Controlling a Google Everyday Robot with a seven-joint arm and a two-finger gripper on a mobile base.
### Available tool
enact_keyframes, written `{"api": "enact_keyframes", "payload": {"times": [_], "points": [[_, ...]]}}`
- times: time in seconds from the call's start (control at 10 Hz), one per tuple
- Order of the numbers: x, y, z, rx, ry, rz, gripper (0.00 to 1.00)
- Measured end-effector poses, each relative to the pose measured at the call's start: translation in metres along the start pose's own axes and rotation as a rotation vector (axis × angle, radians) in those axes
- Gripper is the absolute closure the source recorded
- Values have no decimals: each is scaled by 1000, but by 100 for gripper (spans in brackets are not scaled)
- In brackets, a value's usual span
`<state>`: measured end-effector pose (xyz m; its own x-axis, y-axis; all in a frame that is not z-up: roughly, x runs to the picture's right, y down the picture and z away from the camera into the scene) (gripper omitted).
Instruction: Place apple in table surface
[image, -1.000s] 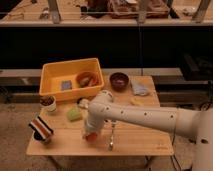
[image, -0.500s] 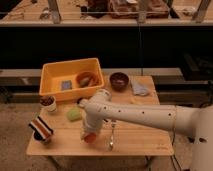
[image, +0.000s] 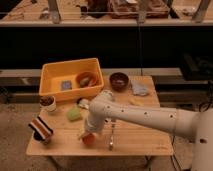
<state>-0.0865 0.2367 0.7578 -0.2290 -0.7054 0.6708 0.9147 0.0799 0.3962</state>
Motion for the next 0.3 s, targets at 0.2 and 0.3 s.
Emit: {"api": "enact_keyframes", "payload": {"times": [0.2, 0.3], "points": [[1, 1, -5, 98, -4, 16, 20], [2, 2, -8, 125, -2, 21, 20]]}}
